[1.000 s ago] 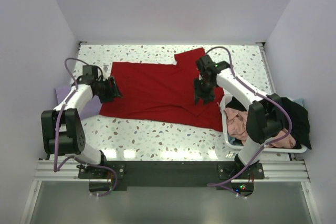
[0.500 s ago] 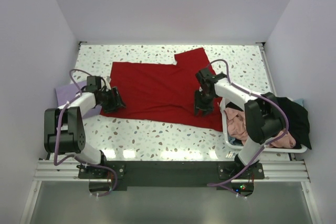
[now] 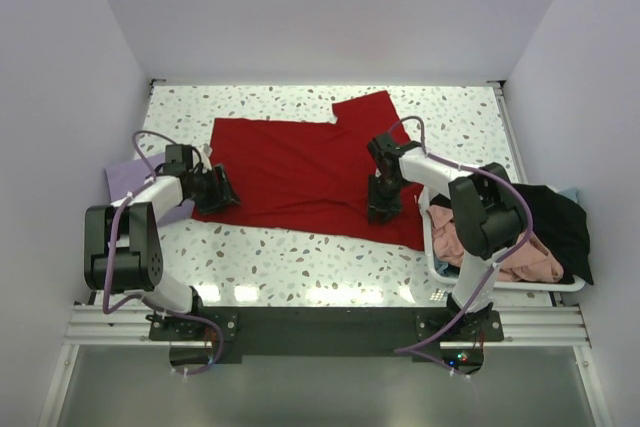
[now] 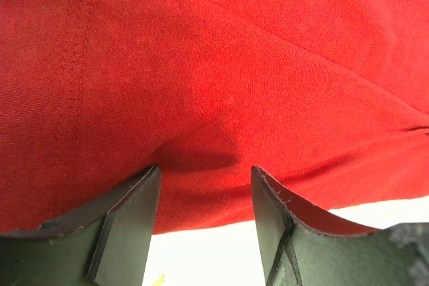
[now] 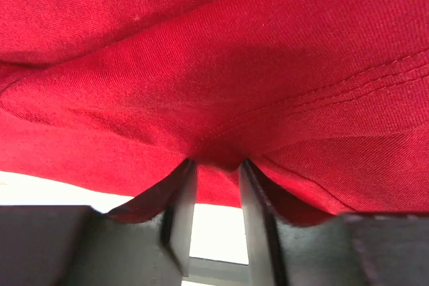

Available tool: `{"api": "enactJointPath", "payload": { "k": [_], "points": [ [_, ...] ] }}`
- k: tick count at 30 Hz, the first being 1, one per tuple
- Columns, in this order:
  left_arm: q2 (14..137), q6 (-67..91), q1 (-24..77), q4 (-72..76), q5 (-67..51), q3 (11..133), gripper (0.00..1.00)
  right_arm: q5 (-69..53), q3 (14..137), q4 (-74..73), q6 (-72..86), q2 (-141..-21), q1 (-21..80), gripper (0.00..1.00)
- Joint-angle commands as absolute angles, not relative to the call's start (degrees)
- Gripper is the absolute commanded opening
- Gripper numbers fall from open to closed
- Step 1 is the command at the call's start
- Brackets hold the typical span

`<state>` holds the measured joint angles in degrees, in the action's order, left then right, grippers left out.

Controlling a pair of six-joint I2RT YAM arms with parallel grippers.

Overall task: Fold and stack the t-shirts
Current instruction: Fold the tshirt

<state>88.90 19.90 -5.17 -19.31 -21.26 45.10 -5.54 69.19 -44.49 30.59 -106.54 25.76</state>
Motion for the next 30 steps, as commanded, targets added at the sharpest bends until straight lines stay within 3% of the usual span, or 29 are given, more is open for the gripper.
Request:
{"api": "enactJointPath", "payload": {
  "k": [1, 6, 12, 14, 25, 28, 30],
  "points": [
    [90.1, 17.7, -5.3, -18.3, -20.4, 44.6, 0.61, -5.3, 71.1, -43.5, 30.6, -106.0, 25.8, 0.34],
    [91.0, 17.6, -5.3, -17.8, -20.1, 43.7, 0.61, -5.0, 71.9, -44.0, 30.5, -105.9, 25.8, 0.17],
    [91.4, 17.8, -5.2, -17.5, -20.3, 43.4, 0.61, -4.6, 73.5, -45.9, 29.9, -106.2, 25.8, 0.18],
    [91.5, 17.8, -5.3, -17.5, -20.3, 43.5, 0.61, -4.4, 73.9, -46.1, 29.7, -105.6, 25.9, 0.13],
    [91.7, 18.5, -5.3, -17.2, -20.6, 42.8, 0.61, -4.0, 77.6, -49.0, 28.0, -108.4, 25.9, 0.27],
    [91.3, 18.7, -5.3, -17.2, -20.5, 42.5, 0.61, -4.0, 77.4, -48.7, 27.2, -108.5, 25.8, 0.2],
    [91.2, 18.7, -5.4, -17.2, -20.5, 42.4, 0.61, -4.0, 77.7, -48.6, 27.0, -108.5, 25.8, 0.05]
  ]
}}
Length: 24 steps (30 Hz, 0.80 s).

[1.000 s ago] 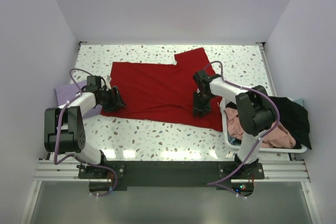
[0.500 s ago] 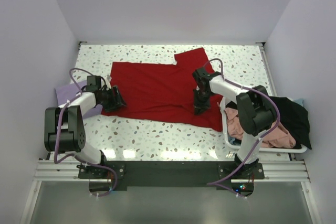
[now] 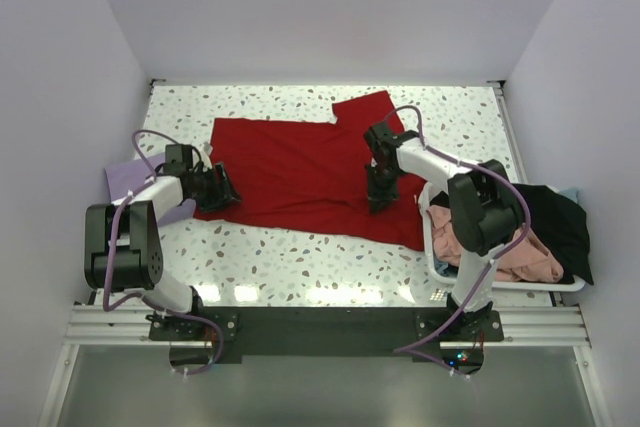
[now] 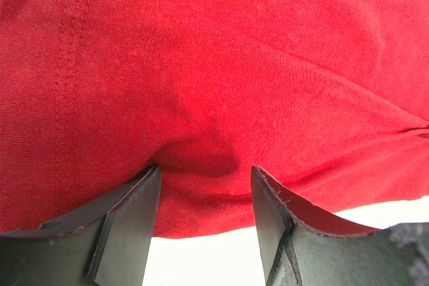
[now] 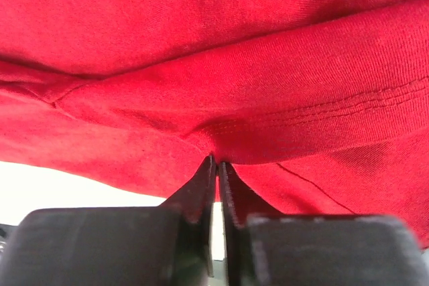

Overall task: Fold and stack the t-shirts
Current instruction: Fold the tshirt

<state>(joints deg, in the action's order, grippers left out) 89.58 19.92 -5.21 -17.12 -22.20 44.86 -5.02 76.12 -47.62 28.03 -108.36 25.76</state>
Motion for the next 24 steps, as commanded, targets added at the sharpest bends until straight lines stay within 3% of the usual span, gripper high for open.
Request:
{"api": "enactJointPath", "payload": {
  "k": [1, 24],
  "points": [
    [91.2, 18.9, -5.3, -17.2, -20.4, 42.4, 0.61, -4.0, 78.2, -48.9, 26.9, -108.8, 25.9, 0.0],
    [88.8, 19.3, -5.3, -18.2, -20.0, 39.6, 0.61, -3.5, 104.6, -56.1, 23.0, -124.0, 25.9, 0.0]
  ]
}}
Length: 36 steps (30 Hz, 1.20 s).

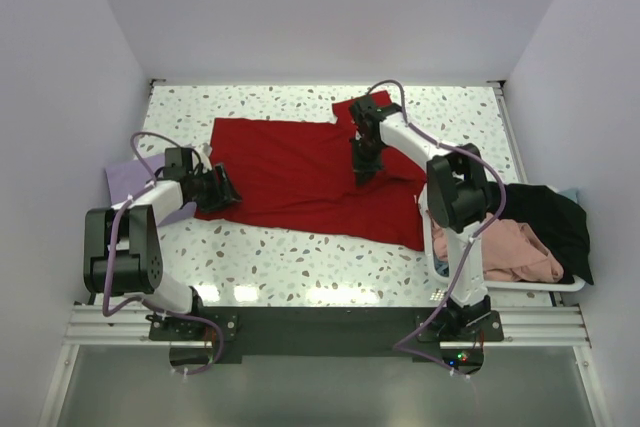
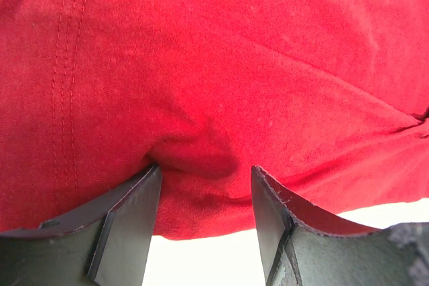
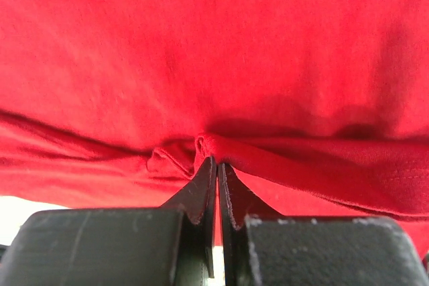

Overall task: Fold and stack the t-shirts
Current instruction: Fold the tshirt

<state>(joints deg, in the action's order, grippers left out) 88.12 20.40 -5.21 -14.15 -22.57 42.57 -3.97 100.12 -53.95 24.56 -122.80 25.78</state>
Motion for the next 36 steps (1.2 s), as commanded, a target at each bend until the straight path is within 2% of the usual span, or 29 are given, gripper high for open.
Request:
{"api": "enactJointPath", "payload": {
  "k": [1, 12, 14, 15, 17, 18, 20, 21, 24, 28, 36],
  "points": [
    [88.7, 19.4, -5.3, -18.3, -20.0, 39.5, 0.61, -3.5, 105.2, -56.5, 23.0, -124.5, 25.8, 0.0],
    [87.1, 20.0, -5.3, -18.8, -19.6, 39.0, 0.61, -4.5, 111.6, -58.4, 22.6, -127.2, 25.8, 0.02],
    [86.6, 20.5, -5.3, -18.8, -19.6, 38.9, 0.61, -4.7, 112.2, -58.7, 22.4, -126.8, 25.9, 0.07],
    [86.3, 20.6, -5.3, -19.0, -19.6, 38.8, 0.61, -4.7, 112.7, -58.9, 22.5, -126.7, 25.9, 0.17],
    [85.5, 20.8, -5.3, -19.3, -19.4, 38.5, 0.62, -5.0, 113.0, -59.0, 22.5, -125.8, 25.8, 0.23],
    [84.9, 21.3, -5.3, -19.2, -19.4, 38.1, 0.62, -5.1, 113.3, -58.9, 22.6, -125.3, 25.8, 0.32],
    [84.2, 21.6, -5.3, -19.2, -19.5, 37.8, 0.62, -5.2, 113.4, -59.0, 22.5, -124.2, 25.9, 0.39],
    [83.9, 21.7, -5.3, -19.1, -19.5, 37.6, 0.62, -5.0, 113.0, -59.1, 22.6, -123.8, 25.9, 0.48],
    [82.6, 21.8, -5.3, -19.9, -19.4, 37.8, 0.62, -4.1, 111.7, -59.2, 22.8, -121.4, 25.8, 0.63],
    [79.9, 21.6, -5.2, -22.2, -18.3, 39.8, 0.62, -4.1, 105.6, -57.4, 23.3, -116.6, 25.8, 0.73],
    [77.2, 23.8, -4.0, -22.1, -18.5, 42.2, 0.61, -3.5, 85.0, -52.6, 25.1, -105.4, 25.8, 0.74]
  ]
}}
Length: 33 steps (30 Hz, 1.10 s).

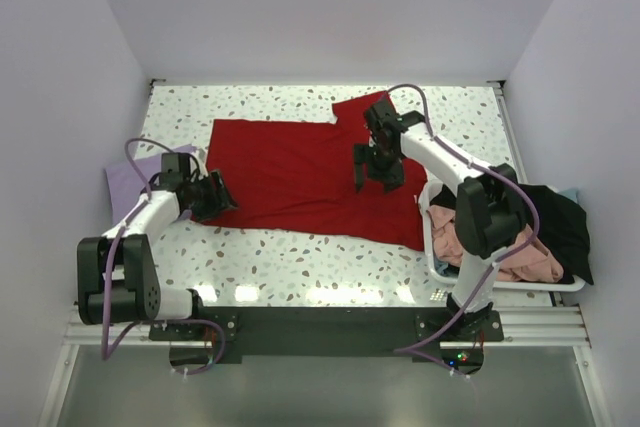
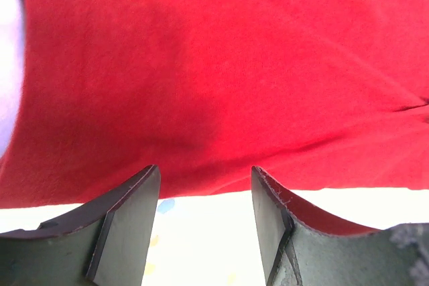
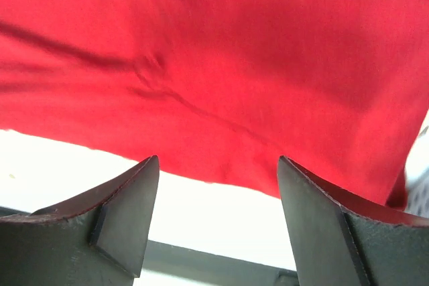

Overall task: Fold and stack the t-shirts
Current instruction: Fold the tshirt

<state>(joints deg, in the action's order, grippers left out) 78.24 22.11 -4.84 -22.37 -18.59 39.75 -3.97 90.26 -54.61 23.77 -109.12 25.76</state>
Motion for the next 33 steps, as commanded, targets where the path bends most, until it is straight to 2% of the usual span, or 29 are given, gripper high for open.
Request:
{"api": "enactJointPath", "payload": {
  "k": [1, 6, 14, 23, 33],
  "points": [
    [77.7, 24.3, -3.7, -20.8, -18.8, 42.1, 0.61, -3.5, 83.4, -51.8, 25.3, -104.5, 25.8, 0.74],
    [79.9, 28.5, -1.5, -16.5, -20.4, 41.8, 0.61, -2.4, 75.5, -49.8, 25.7, -101.4, 25.5, 0.74],
    [84.2, 30.9, -0.6, -8.4, -20.8, 37.3, 0.61, 1.7, 69.6, -49.8, 25.9, -99.7, 22.9, 0.77],
    [84.8, 27.8, -0.8, -12.2, -12.5, 35.6, 0.62, 4.0, 63.8, -49.6, 25.2, -97.6, 20.3, 0.78],
    [82.8, 27.3, -1.4, -14.4, -11.4, 36.0, 0.63, 7.2, 60.1, -49.2, 25.4, -98.0, 20.4, 0.78]
  ]
}}
